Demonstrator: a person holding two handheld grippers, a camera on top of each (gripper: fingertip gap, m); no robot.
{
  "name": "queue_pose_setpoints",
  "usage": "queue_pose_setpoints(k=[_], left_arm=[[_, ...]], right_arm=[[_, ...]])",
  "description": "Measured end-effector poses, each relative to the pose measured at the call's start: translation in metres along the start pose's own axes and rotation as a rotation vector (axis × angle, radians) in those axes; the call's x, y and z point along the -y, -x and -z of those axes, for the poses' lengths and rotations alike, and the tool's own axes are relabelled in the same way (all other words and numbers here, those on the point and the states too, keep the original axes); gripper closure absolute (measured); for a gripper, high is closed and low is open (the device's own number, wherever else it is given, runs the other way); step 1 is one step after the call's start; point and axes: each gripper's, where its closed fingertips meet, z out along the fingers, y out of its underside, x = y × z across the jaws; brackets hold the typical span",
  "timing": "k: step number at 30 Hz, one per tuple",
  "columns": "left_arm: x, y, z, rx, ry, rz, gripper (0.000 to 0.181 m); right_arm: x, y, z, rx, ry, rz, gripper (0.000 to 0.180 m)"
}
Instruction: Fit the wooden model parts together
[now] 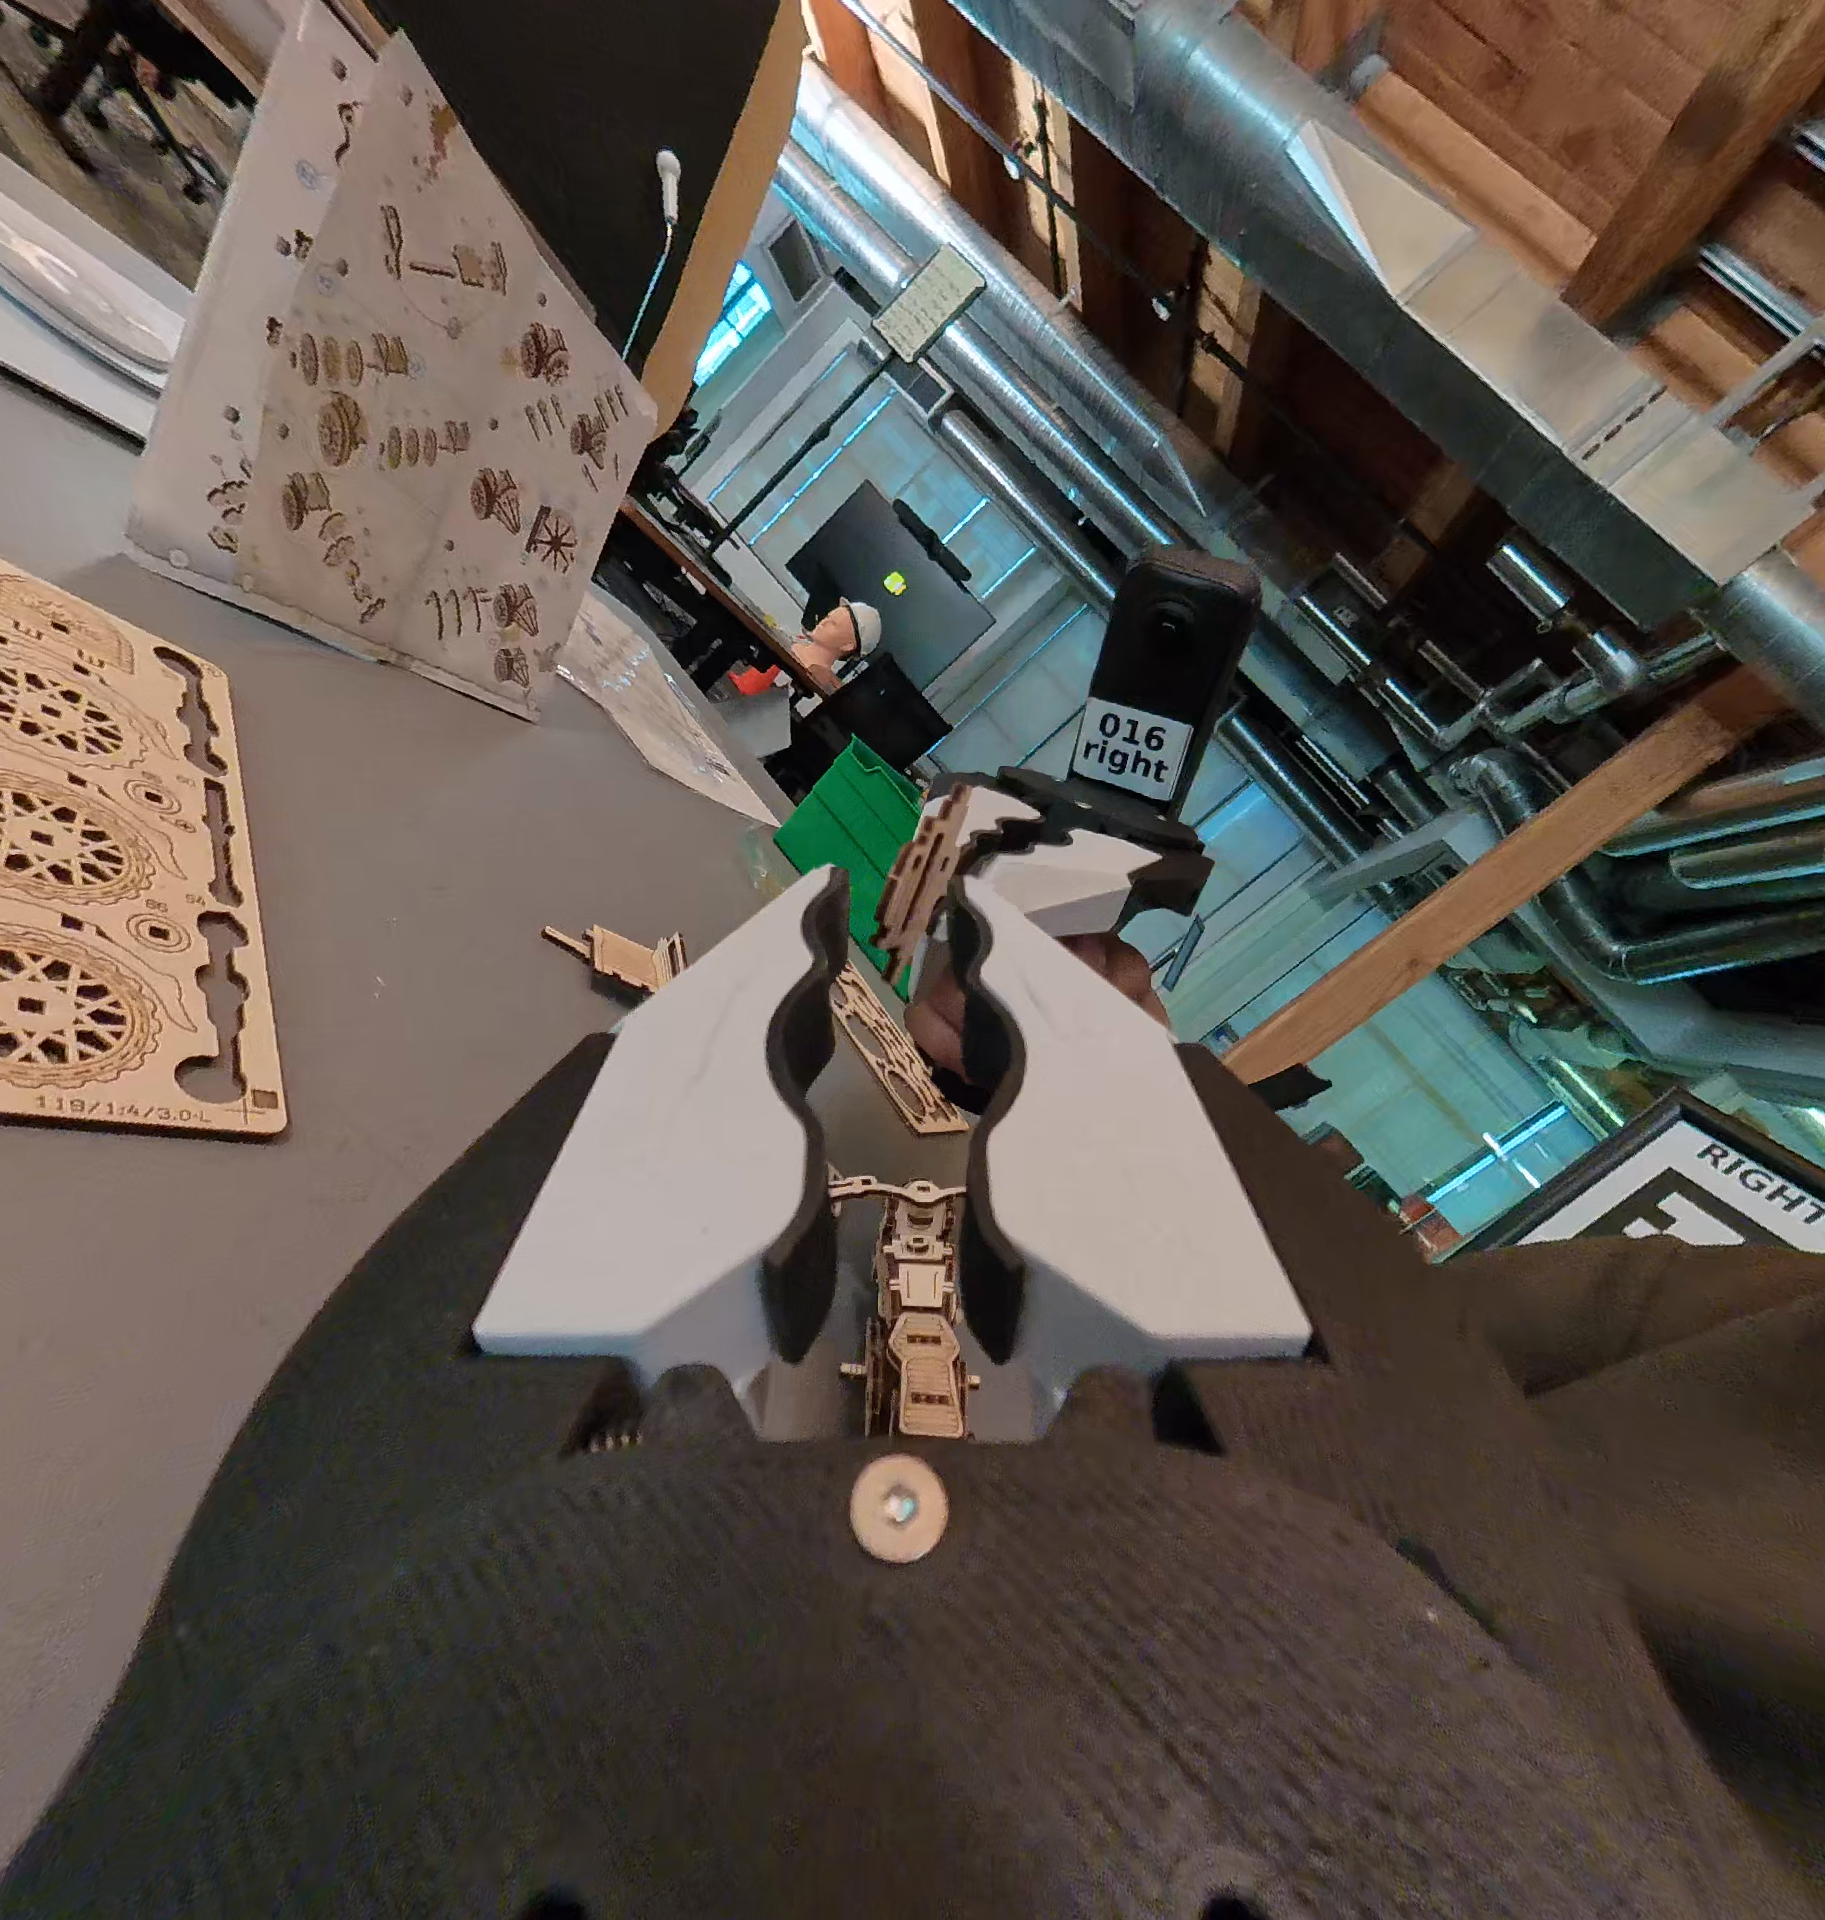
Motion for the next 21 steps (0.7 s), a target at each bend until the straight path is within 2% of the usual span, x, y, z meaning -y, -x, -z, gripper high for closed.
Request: queue_pose_setpoints(k=[4,9,13,21], left_arm=[[-0.005,0.0,-0.003,0.009,0.028,-0.031,0.158],[-0.014,0.002,-0.006,0.049,0.09,-0.123,0.151],[-0.024,0.002,-0.011,0.093,0.146,-0.24,0.149],[-0.016,-0.002,-0.006,0.208,0.108,-0.548,0.152]], right_arm=[[-0.003,-0.012,0.021,-0.046,-0.039,-0.039,0.177],[0.002,-0.023,0.046,-0.004,-0.135,-0.235,0.178],[0.004,-0.021,0.049,0.068,-0.139,-0.342,0.178],[0.01,-0.014,0.046,0.187,-0.223,-0.455,0.179]])
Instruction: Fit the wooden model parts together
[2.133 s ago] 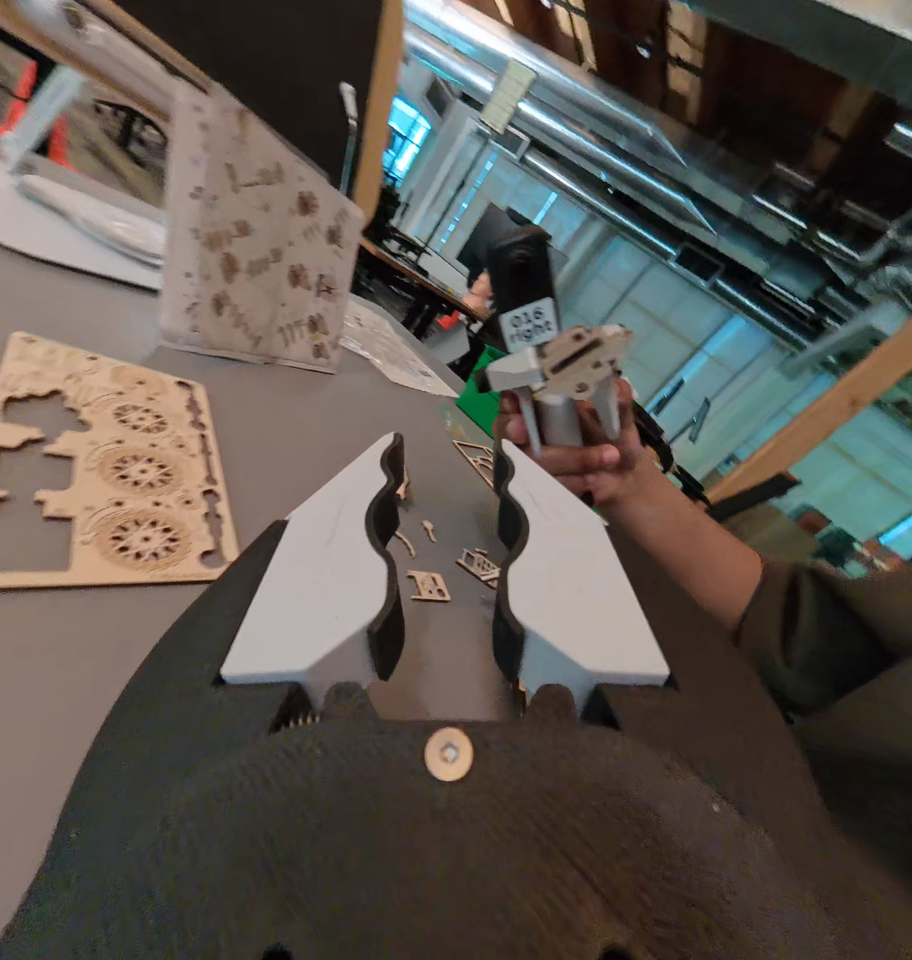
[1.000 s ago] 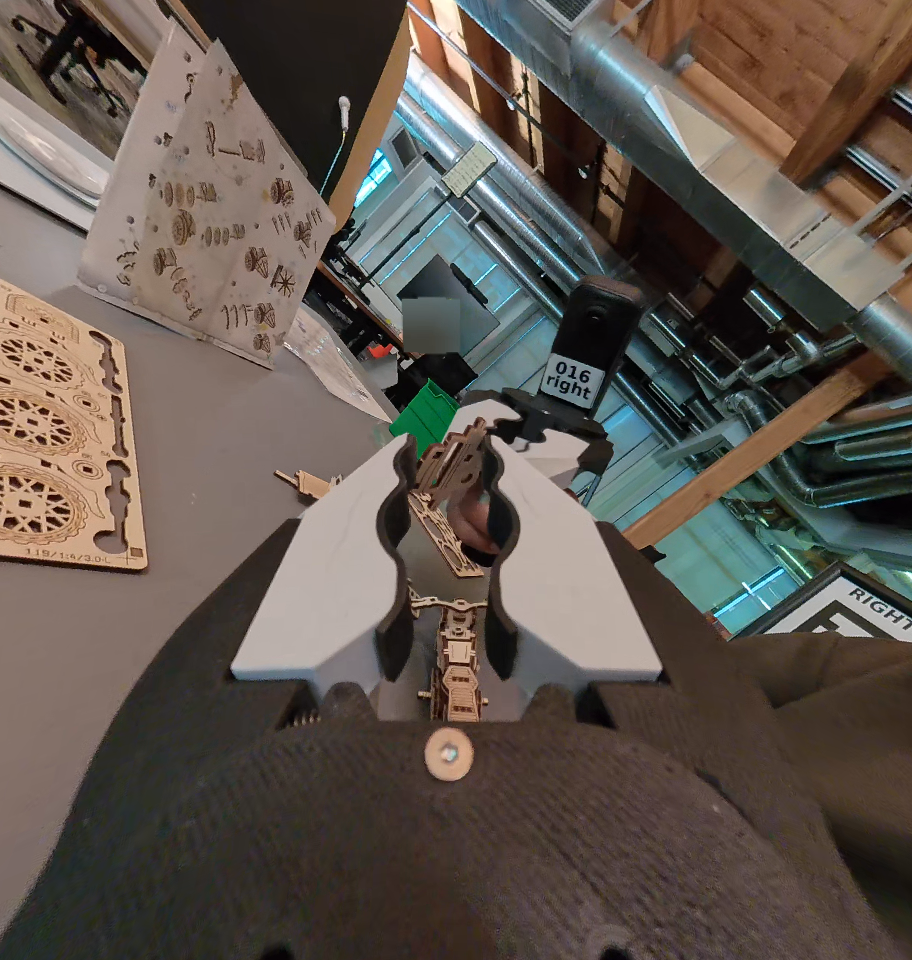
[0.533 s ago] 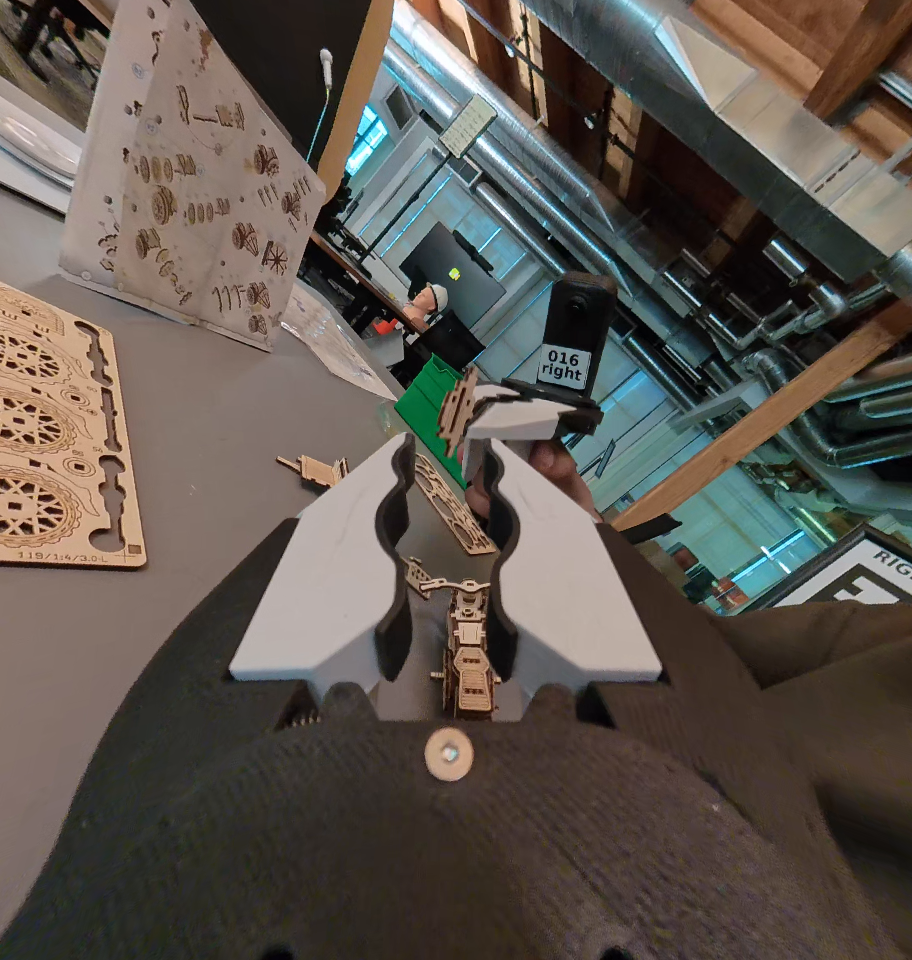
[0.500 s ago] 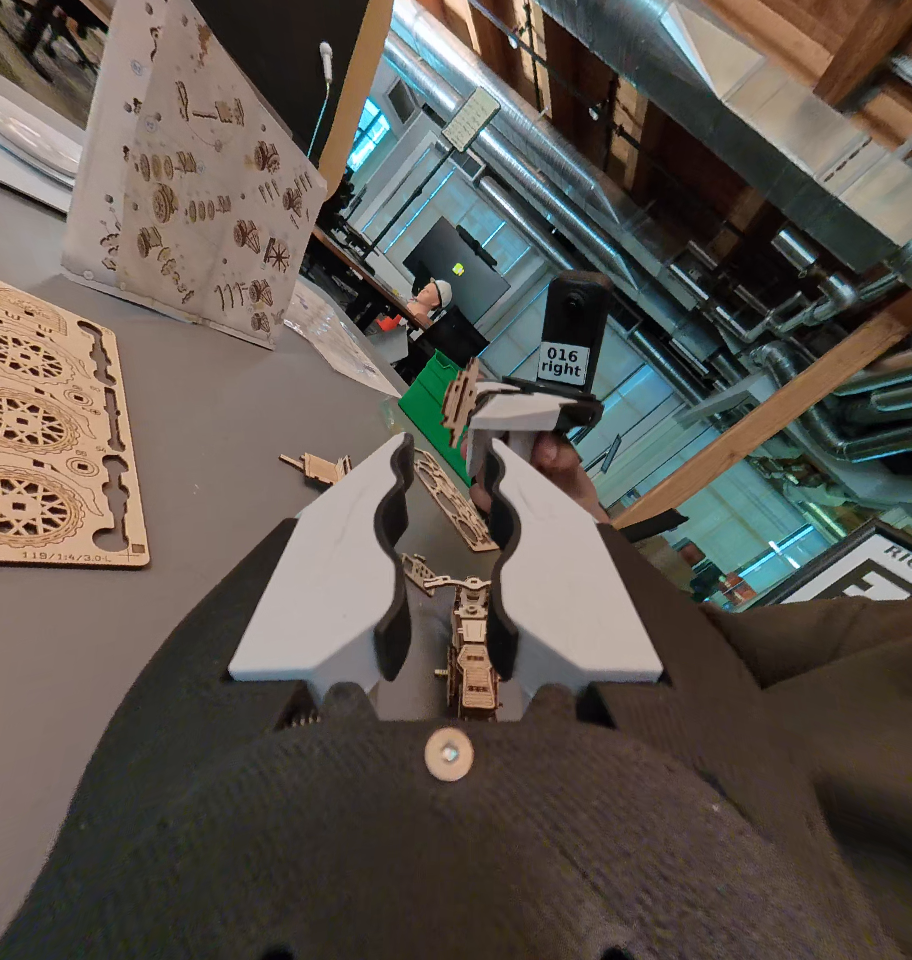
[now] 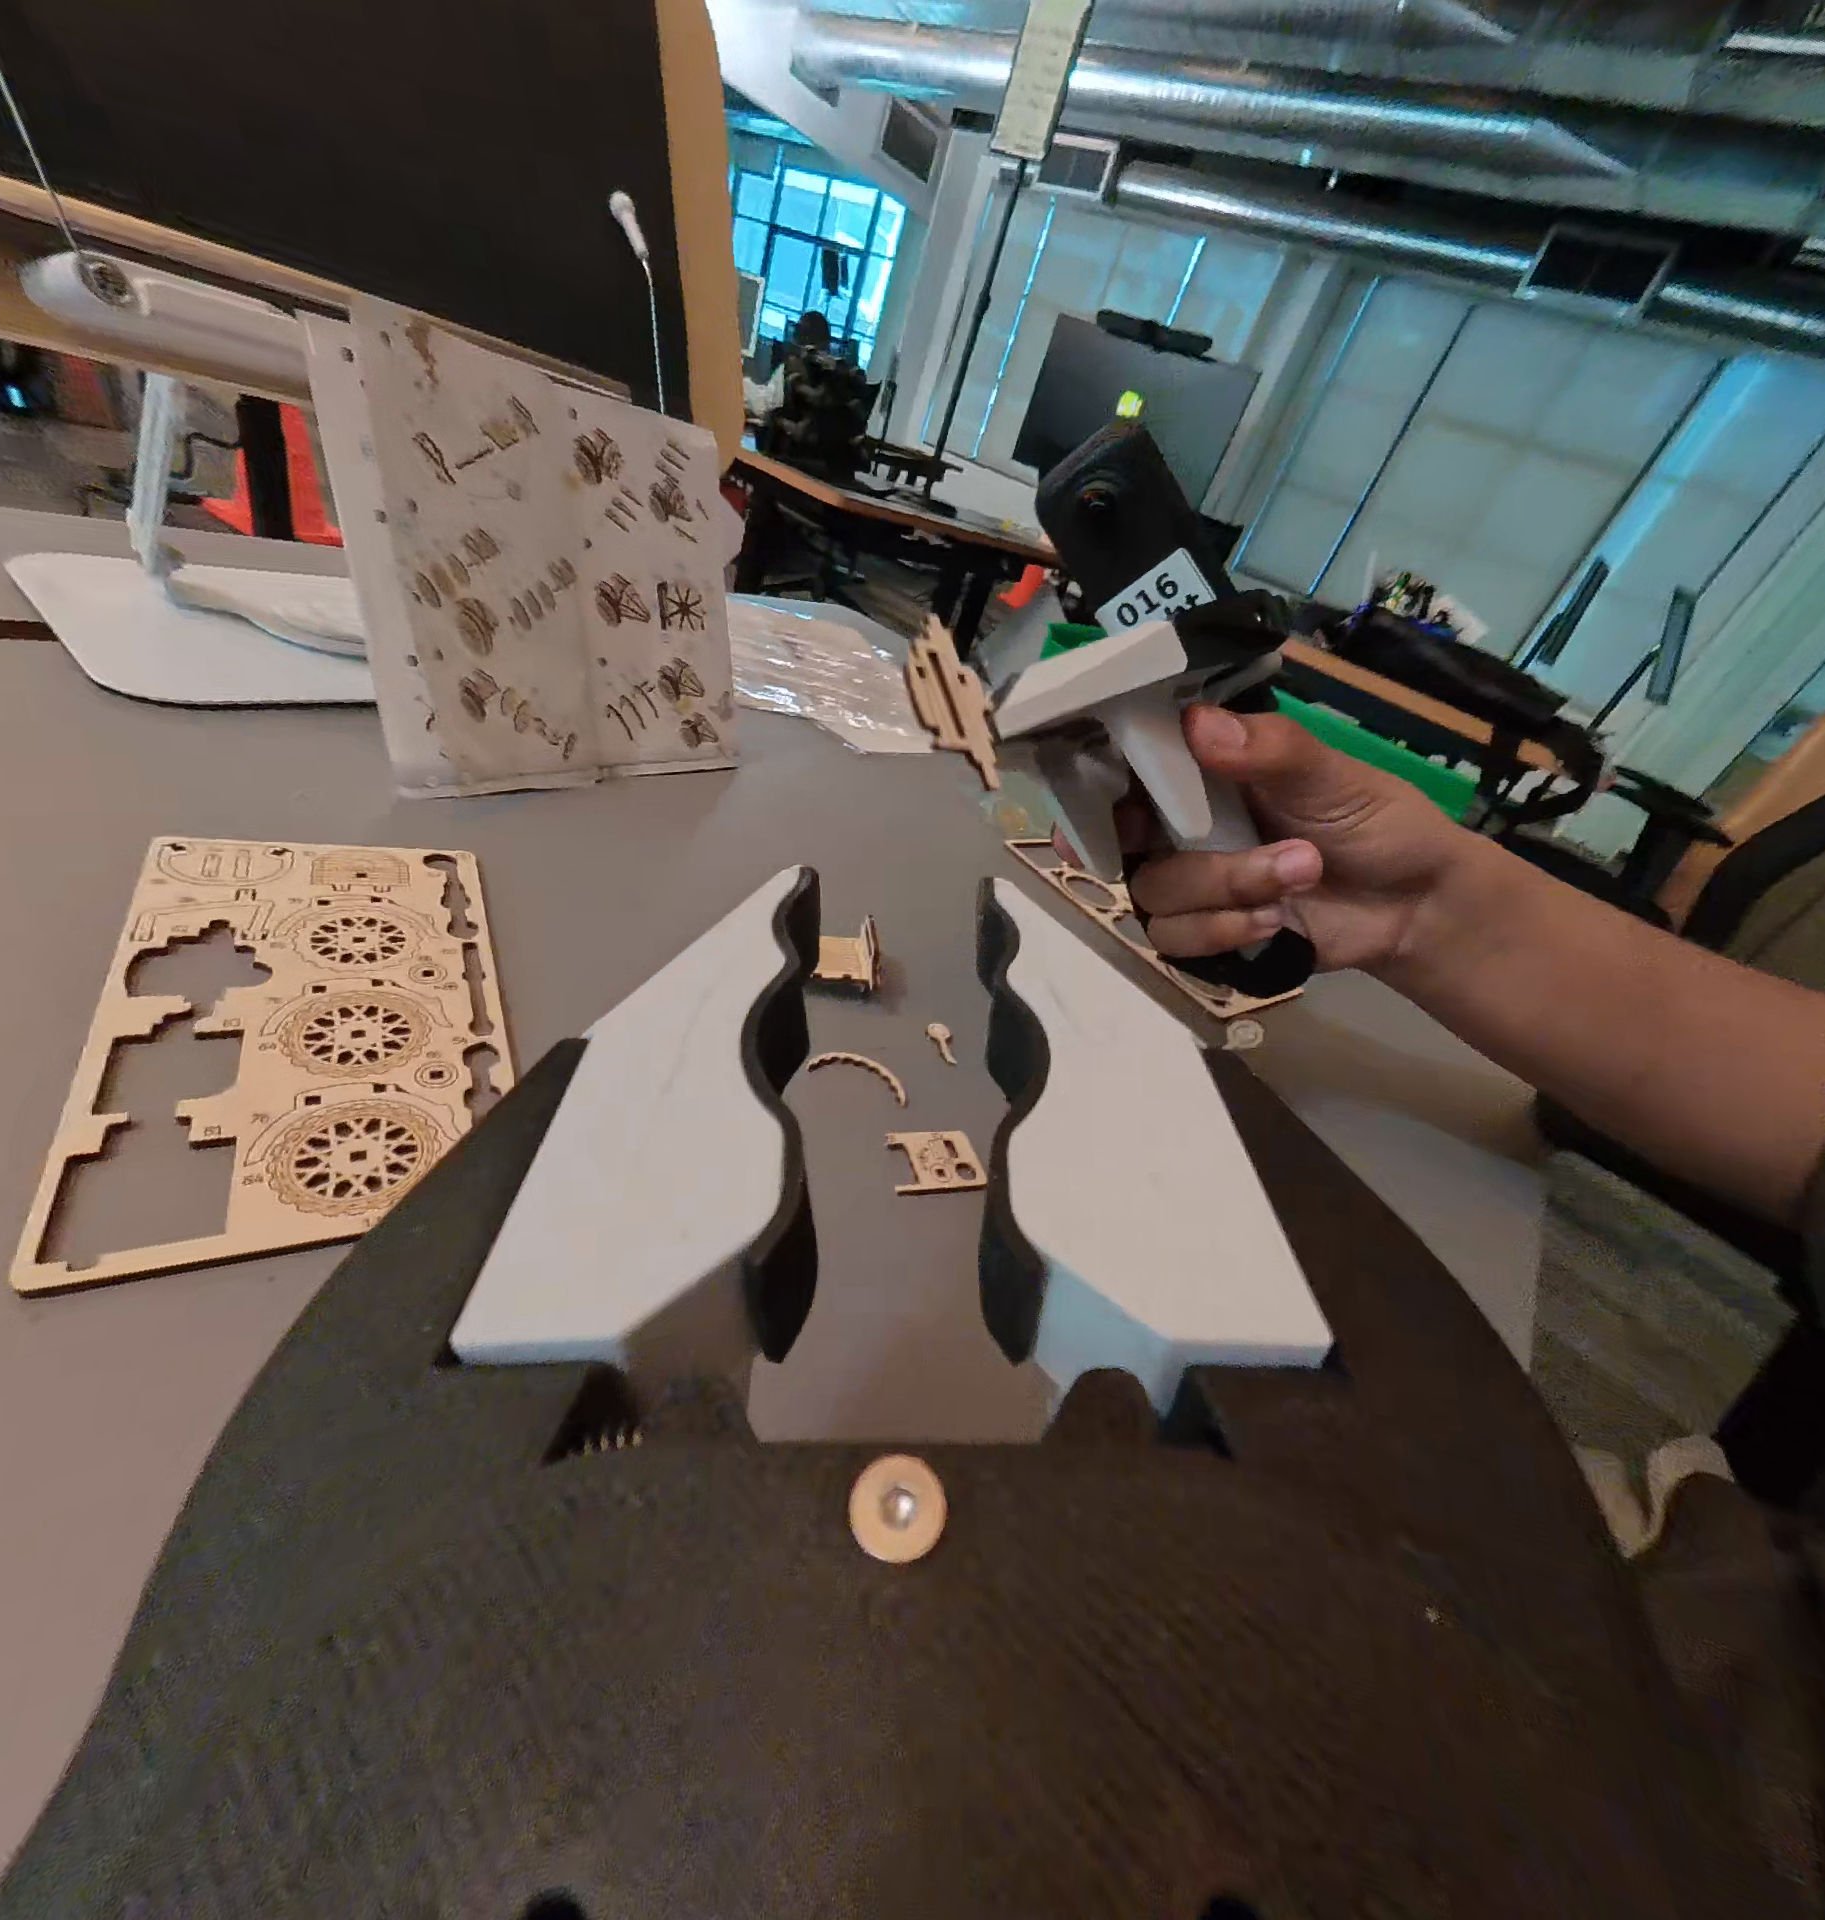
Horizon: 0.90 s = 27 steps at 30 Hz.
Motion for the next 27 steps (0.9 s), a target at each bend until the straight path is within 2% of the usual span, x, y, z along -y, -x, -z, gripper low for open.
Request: queue_pose_setpoints(k=[6,16,27], left_arm=[[-0.011,-0.001,-0.005,-0.017,0.055,0.022,0.151],[-0.014,0.002,-0.005,-0.022,0.077,0.029,0.155],[-0.021,0.005,-0.007,-0.03,0.108,0.076,0.155]], right_arm=[[0.005,-0.023,0.01,0.028,-0.129,-0.012,0.178],[-0.01,-0.05,0.015,0.011,-0.077,0.022,0.178],[-0.008,-0.051,0.017,0.033,-0.09,0.021,0.178]])
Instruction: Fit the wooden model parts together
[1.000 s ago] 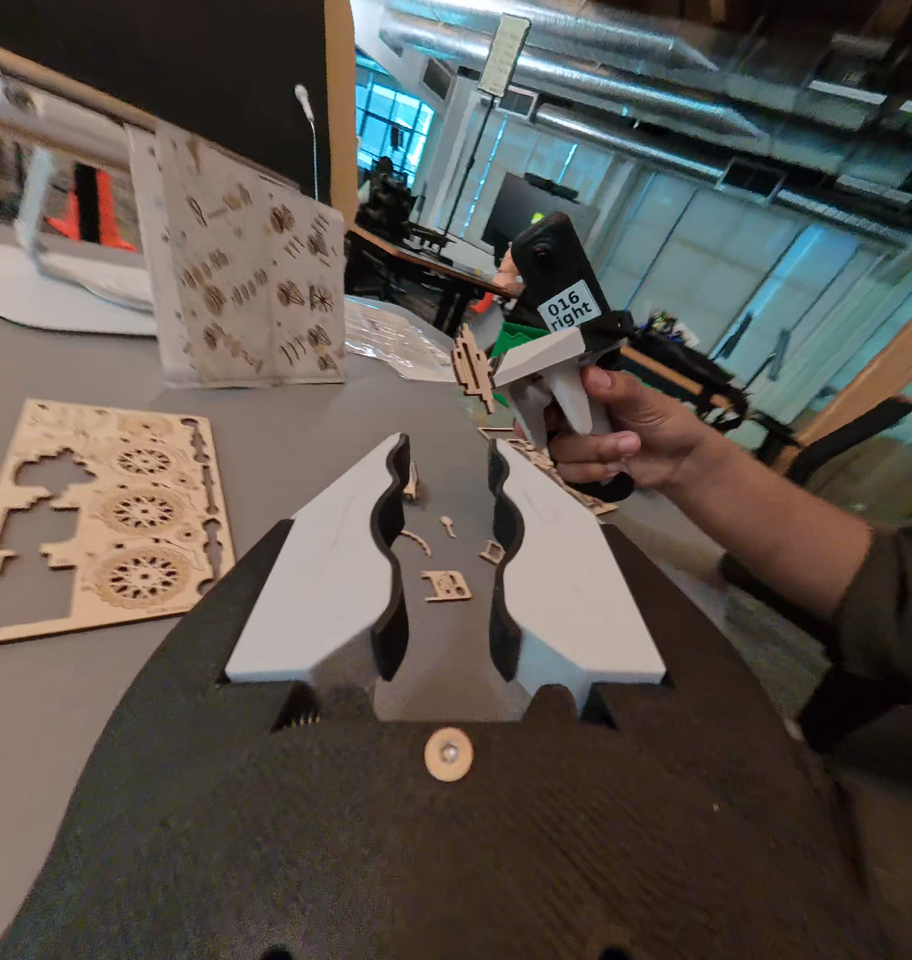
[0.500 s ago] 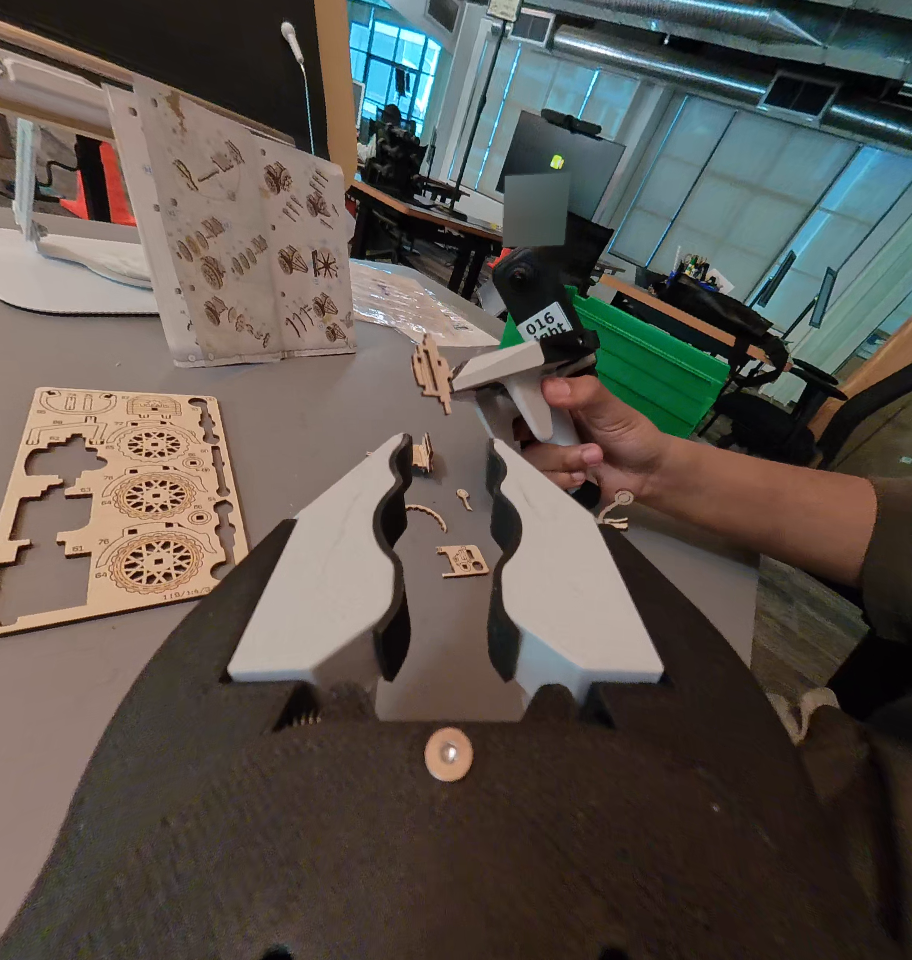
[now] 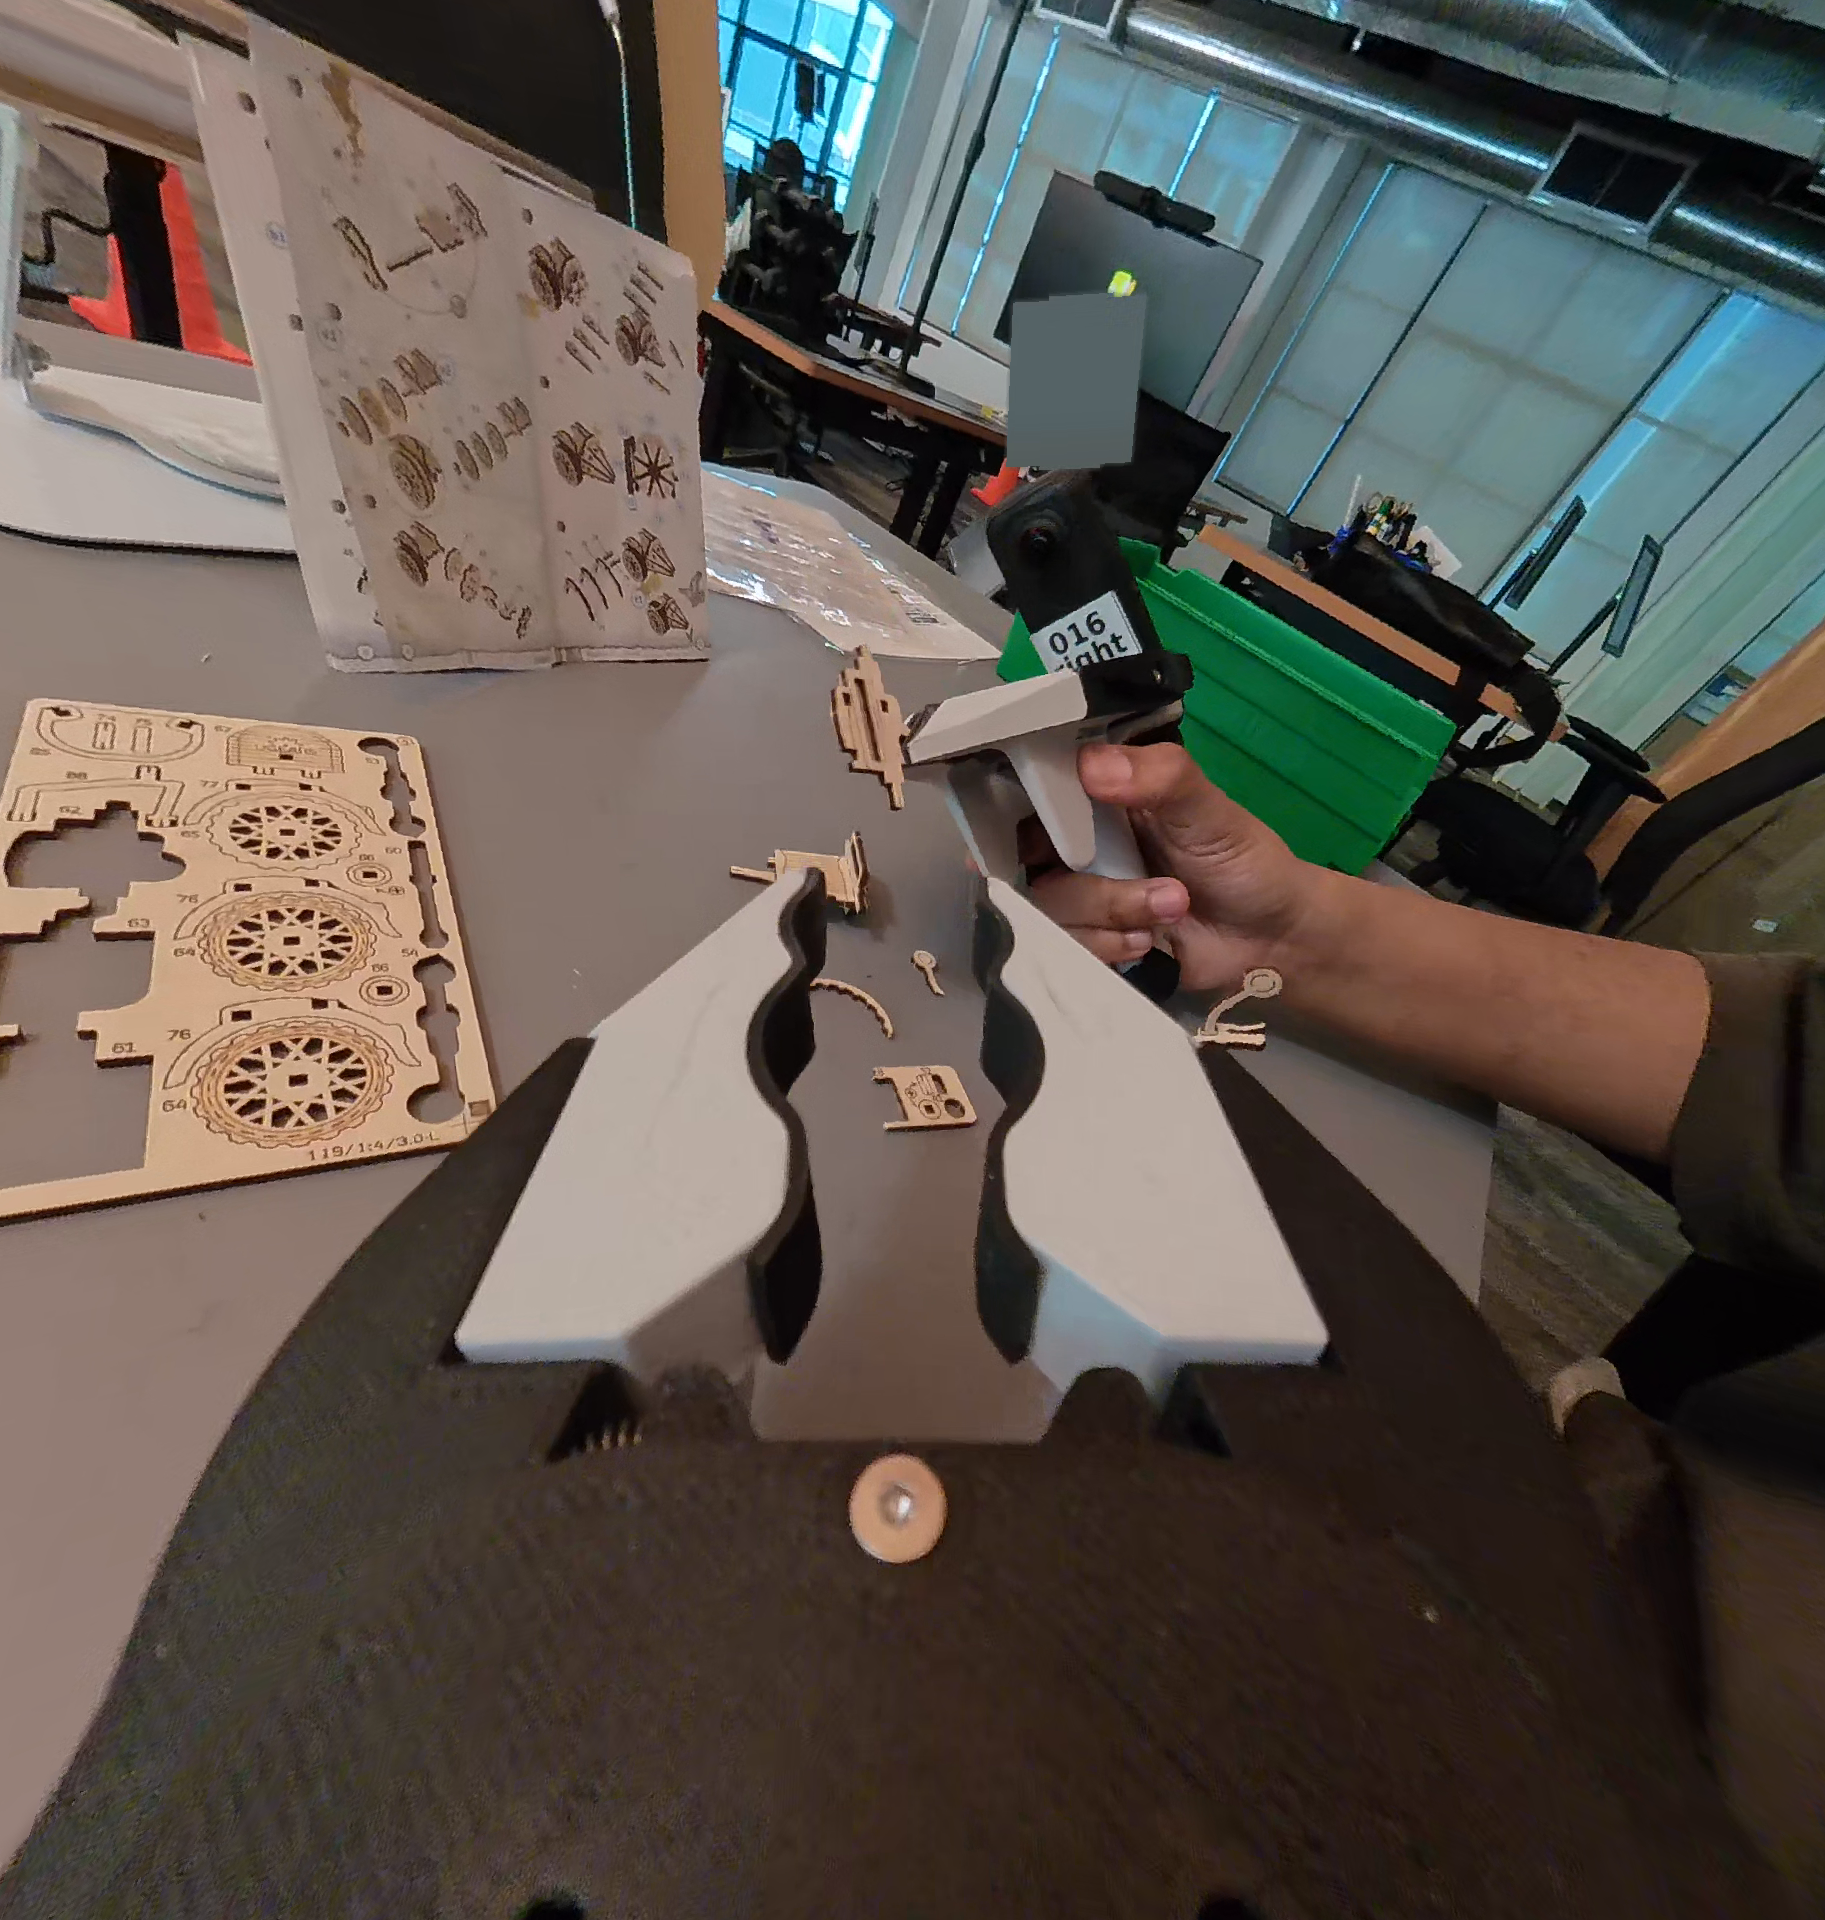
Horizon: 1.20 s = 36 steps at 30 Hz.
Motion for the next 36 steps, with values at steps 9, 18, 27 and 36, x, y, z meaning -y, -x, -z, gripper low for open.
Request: queue_pose_setpoints(k=[9,18,27,36], left_arm=[[-0.005,-0.009,-0.007,-0.111,0.026,0.181,0.172],[0.01,-0.019,0.001,-0.235,-0.055,0.299,0.174],[0.017,-0.022,0.005,-0.277,-0.095,0.318,0.18],[0.015,-0.022,0.004,-0.281,-0.083,0.32,0.181]], right_arm=[[-0.013,0.044,-0.023,0.064,0.092,0.297,0.178],[-0.021,0.052,-0.033,0.074,0.104,0.313,0.178],[-0.031,0.054,-0.038,0.061,0.158,0.336,0.178],[-0.043,0.049,-0.043,0.033,0.215,0.364,0.178]])
